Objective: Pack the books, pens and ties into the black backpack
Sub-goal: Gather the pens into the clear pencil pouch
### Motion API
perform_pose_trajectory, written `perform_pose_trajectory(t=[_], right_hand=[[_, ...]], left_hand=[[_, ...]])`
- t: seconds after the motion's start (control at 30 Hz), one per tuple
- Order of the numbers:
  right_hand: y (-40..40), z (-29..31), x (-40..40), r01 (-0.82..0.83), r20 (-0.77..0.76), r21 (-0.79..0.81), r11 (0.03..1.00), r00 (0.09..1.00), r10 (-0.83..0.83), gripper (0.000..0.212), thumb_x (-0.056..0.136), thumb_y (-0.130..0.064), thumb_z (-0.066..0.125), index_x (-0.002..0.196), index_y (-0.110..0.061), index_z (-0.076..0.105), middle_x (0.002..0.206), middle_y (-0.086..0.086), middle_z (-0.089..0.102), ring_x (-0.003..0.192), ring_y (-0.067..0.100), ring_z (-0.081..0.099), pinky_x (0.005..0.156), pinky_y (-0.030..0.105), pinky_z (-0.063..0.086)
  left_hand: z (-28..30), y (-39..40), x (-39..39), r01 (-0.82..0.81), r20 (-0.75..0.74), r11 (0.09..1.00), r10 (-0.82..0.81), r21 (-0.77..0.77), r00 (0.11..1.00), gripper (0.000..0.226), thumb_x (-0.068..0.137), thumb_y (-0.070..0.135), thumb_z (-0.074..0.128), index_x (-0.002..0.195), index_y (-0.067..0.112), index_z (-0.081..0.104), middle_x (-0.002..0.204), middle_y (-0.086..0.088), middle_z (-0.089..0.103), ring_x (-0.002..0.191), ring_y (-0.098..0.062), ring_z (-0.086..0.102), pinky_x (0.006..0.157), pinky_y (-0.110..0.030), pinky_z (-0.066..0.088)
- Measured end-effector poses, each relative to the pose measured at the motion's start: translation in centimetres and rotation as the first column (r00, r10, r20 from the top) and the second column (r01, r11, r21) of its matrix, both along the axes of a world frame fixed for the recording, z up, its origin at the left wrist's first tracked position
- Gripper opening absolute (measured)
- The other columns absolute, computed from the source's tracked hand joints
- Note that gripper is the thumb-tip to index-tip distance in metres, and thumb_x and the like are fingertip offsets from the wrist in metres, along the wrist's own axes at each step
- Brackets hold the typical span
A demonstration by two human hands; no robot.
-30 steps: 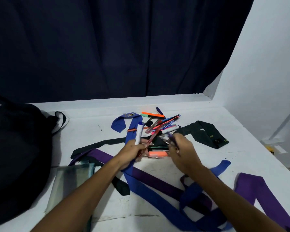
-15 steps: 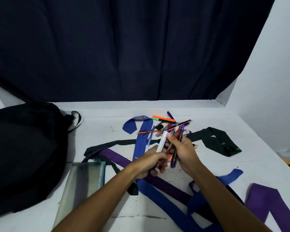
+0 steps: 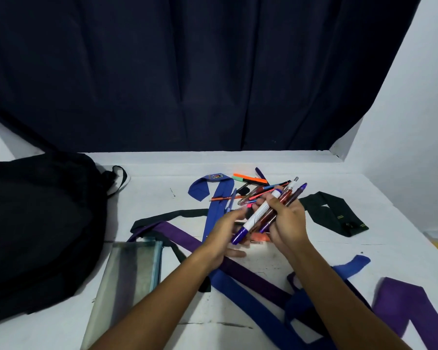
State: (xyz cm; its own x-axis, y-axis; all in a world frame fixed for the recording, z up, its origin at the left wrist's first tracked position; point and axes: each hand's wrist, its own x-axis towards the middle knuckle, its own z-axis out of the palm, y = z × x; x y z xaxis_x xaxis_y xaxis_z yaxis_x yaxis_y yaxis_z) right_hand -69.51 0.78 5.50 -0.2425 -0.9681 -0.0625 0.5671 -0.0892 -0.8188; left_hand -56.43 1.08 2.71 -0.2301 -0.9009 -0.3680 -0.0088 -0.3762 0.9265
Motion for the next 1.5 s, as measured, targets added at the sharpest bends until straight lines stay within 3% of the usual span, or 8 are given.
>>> perform_pose_trajectory(t=[0.13, 0.33, 0.53, 0.63, 0.73, 0.83, 1.23, 1.5], right_hand=[[0.6, -0.2, 1.3, -0.02, 0.023, -0.065, 0.998, 1.0, 0.022, 0.017, 0.091, 0.001, 0.054, 0.108, -0.002, 0.055, 0.078, 0.009, 0.07, 0.078, 0.023, 0.069, 0.066, 0.031, 0.059], [0.4, -1.0, 3.6, -0.156, -0.042, -0.054, 0.986, 0.987, 0.154, 0.021, 0.093, -0.004, 0.055, 0.112, 0.005, 0.056, 0.086, 0.015, 0.07, 0.079, 0.028, 0.068, 0.073, 0.041, 0.058], [-0.1, -2.0, 6.2, -0.289, 0.045, -0.006, 0.957, 0.956, 0.289, 0.019, 0.094, 0.001, 0.049, 0.112, -0.001, 0.053, 0.083, 0.012, 0.068, 0.071, 0.022, 0.069, 0.065, 0.035, 0.06], [-0.8, -2.8, 7.1, -0.357, 0.072, 0.09, 0.93, 0.933, 0.352, 0.013, 0.095, 0.001, 0.048, 0.104, -0.003, 0.056, 0.085, 0.013, 0.065, 0.072, 0.024, 0.069, 0.066, 0.038, 0.06], [-1.1, -4.1, 8.5, -0.439, 0.084, 0.201, 0.876, 0.898, 0.431, 0.011, 0.096, 0.001, 0.048, 0.104, -0.004, 0.054, 0.088, 0.015, 0.064, 0.075, 0.027, 0.069, 0.067, 0.043, 0.057], [-0.7, -5.3, 10.3, -0.521, 0.11, 0.296, 0.801, 0.851, 0.513, 0.01, 0.095, 0.001, 0.049, 0.102, -0.005, 0.054, 0.092, 0.017, 0.064, 0.082, 0.031, 0.067, 0.07, 0.045, 0.054], [2.1, -6.0, 12.8, -0.761, 0.263, 0.402, 0.51, 0.629, 0.731, 0.014, 0.096, -0.001, 0.046, 0.103, -0.002, 0.058, 0.093, 0.017, 0.065, 0.084, 0.028, 0.068, 0.069, 0.043, 0.059], [3.6, -4.7, 15.2, -0.863, 0.357, 0.429, 0.265, 0.432, 0.828, 0.025, 0.095, 0.0, 0.037, 0.109, 0.011, 0.054, 0.1, 0.026, 0.067, 0.088, 0.035, 0.069, 0.077, 0.052, 0.055]], left_hand=[[-0.9, 0.7, -0.9, -0.14, -0.567, 0.927, 0.327, 0.348, 0.756, 0.061, 0.09, 0.059, 0.048, 0.121, 0.008, 0.064, 0.116, -0.02, 0.069, 0.109, -0.04, 0.065, 0.098, -0.058, 0.045], [-0.1, 0.5, -0.5, -0.311, -0.492, 0.897, 0.434, 0.315, 0.754, 0.052, 0.099, 0.054, 0.037, 0.113, 0.013, 0.065, 0.107, -0.016, 0.071, 0.099, -0.029, 0.067, 0.081, -0.045, 0.055], [-0.3, 2.0, 4.3, -0.492, -0.236, 0.87, 0.482, 0.019, 0.844, 0.042, 0.103, 0.044, 0.033, 0.092, 0.012, 0.059, 0.081, -0.01, 0.067, 0.068, -0.019, 0.062, 0.061, -0.027, 0.049], [-2.0, 4.0, 10.2, -0.462, 0.172, 0.787, 0.563, -0.408, 0.808, 0.017, 0.092, 0.019, 0.061, 0.078, 0.009, 0.06, 0.069, -0.003, 0.062, 0.063, -0.014, 0.055, 0.062, -0.025, 0.045], [-4.7, 7.9, 14.6, -0.165, 0.685, 0.828, 0.54, -0.535, 0.489, 0.017, 0.077, 0.034, 0.068, 0.073, 0.02, 0.061, 0.081, 0.003, 0.066, 0.084, -0.018, 0.059, 0.075, -0.031, 0.044], [-7.3, 10.8, 15.7, -0.019, 0.89, 0.914, 0.4, -0.406, 0.22, 0.035, 0.073, 0.058, 0.065, 0.084, 0.025, 0.067, 0.101, 0.004, 0.064, 0.102, -0.022, 0.052, 0.084, -0.034, 0.041], [-8.1, 12.3, 15.6, -0.42, 0.524, 0.756, 0.653, -0.503, 0.547, 0.017, 0.09, 0.009, 0.063, 0.077, 0.019, 0.069, 0.087, 0.008, 0.066, 0.083, 0.0, 0.057, 0.071, -0.005, 0.038], [-5.0, 12.9, 15.6, -0.612, 0.19, 0.696, 0.704, -0.374, 0.684, 0.022, 0.102, 0.009, 0.042, 0.082, 0.008, 0.051, 0.073, 0.0, 0.058, 0.069, -0.012, 0.053, 0.066, -0.024, 0.047]])
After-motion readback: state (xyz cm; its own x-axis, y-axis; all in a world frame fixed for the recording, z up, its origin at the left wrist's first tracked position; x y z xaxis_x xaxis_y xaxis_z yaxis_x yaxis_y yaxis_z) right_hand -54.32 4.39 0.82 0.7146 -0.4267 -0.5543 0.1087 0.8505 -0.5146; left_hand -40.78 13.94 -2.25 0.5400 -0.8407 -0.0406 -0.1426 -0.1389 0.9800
